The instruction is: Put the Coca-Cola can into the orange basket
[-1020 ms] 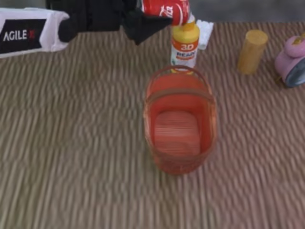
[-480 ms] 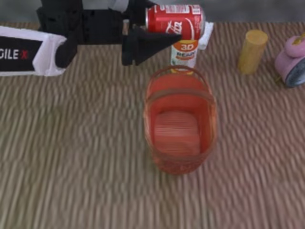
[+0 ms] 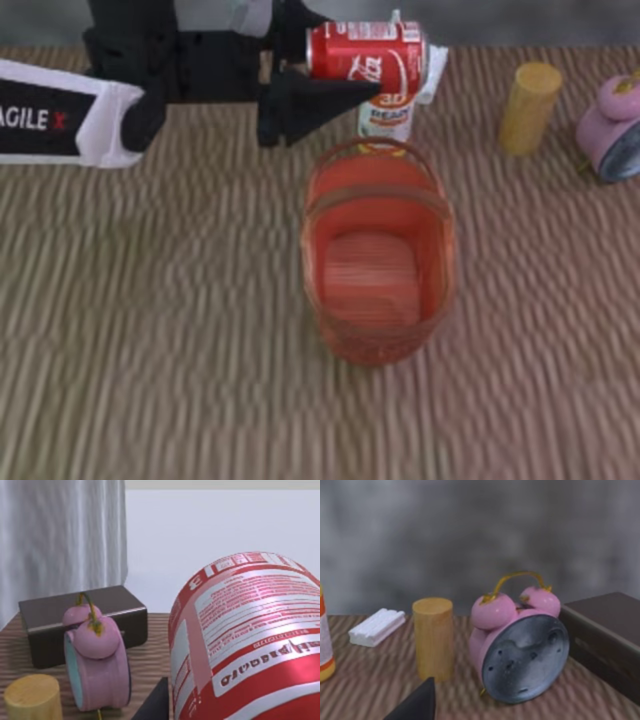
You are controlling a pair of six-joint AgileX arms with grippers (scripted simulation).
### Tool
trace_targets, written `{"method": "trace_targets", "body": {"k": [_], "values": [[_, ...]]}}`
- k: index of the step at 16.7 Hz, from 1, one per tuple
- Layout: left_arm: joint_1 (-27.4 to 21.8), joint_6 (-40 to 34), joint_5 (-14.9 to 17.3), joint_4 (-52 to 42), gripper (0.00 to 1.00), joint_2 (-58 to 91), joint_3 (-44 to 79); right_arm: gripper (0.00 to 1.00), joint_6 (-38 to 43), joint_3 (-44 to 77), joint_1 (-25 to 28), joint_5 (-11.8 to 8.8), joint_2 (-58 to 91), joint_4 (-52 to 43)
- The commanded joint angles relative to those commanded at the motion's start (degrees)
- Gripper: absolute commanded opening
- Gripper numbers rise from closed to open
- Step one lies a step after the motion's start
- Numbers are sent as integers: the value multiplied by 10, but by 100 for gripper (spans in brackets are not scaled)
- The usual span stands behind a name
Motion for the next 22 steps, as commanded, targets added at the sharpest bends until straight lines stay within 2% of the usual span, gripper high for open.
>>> {"method": "trace_targets", "body": {"k": [6, 12, 22], "values": [[10, -4, -1, 145, 0, 101, -35, 100, 0, 0, 0, 0, 0, 0], [12, -4, -1, 166, 0, 117, -43, 100, 0, 0, 0, 0, 0, 0], [12, -4, -1, 166, 75, 117, -43, 100, 0, 0, 0, 0, 0, 0]]}}
